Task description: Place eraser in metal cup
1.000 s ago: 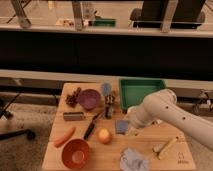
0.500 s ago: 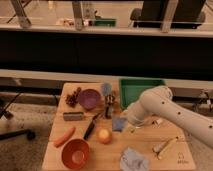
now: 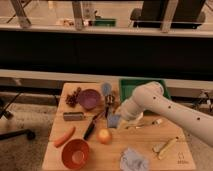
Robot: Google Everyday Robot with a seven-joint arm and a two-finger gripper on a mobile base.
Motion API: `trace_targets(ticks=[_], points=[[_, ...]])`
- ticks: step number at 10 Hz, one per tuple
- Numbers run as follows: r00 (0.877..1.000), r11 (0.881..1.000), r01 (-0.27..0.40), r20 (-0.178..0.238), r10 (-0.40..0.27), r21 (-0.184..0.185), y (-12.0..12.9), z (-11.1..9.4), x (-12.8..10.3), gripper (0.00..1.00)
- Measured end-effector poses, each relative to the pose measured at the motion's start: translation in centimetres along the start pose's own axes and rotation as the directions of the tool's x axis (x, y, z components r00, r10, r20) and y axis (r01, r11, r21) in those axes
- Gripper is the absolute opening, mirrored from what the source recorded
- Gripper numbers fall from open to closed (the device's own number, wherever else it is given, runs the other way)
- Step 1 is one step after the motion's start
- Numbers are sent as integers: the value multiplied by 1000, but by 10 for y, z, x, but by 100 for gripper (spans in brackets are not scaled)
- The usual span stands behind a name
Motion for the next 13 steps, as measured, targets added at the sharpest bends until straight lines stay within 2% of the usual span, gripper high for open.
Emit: trace_targets(ticks=[4, 7, 13], points=[[1000, 1000, 19, -5, -19, 18, -34, 5, -20, 0], [1000, 999, 23, -19, -22, 30, -54, 7, -24, 0], [999, 998, 6, -46, -3, 61, -88, 3, -9, 0]])
